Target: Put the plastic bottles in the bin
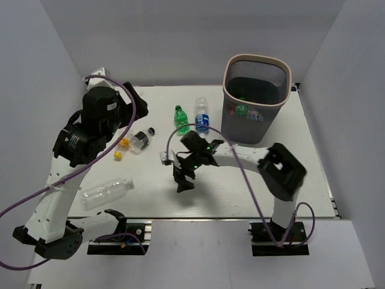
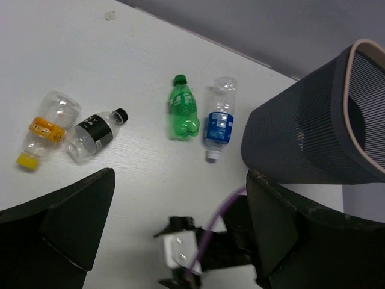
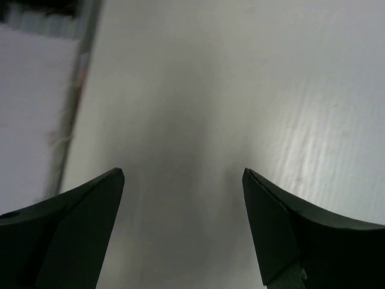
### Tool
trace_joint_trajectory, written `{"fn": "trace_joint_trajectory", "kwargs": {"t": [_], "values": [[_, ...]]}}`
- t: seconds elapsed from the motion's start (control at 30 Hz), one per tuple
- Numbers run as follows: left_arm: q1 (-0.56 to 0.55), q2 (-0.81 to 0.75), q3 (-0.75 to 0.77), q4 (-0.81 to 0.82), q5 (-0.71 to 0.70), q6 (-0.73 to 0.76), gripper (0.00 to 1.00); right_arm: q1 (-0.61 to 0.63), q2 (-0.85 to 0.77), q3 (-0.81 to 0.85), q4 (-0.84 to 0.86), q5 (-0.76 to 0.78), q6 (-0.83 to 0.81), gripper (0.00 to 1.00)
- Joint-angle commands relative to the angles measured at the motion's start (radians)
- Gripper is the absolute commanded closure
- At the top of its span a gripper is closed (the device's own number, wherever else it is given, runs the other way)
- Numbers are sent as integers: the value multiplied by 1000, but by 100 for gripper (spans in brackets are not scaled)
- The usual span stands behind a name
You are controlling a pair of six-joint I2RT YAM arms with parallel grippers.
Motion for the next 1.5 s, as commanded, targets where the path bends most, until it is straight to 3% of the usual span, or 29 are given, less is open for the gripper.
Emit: {"fn": "trace_joint_trajectory", "kwargs": {"t": [0.0, 0.2, 0.53, 0.97, 1.47], "values": [[-4, -54, 49, 14, 52, 2, 1, 50, 124, 162, 193, 190, 207, 15], [5, -34, 53, 14, 63, 16, 1, 120, 335, 430, 188, 221, 227, 15], [5, -26, 41, 32, 103, 16, 1, 240, 520, 645, 152, 256, 152, 12], [5, -78, -32, 33, 123, -23, 1, 249, 659, 793, 153, 335, 112, 11], [5, -97, -92, 43, 142, -52, 1, 277, 611, 733, 193, 292, 79, 12]]}}
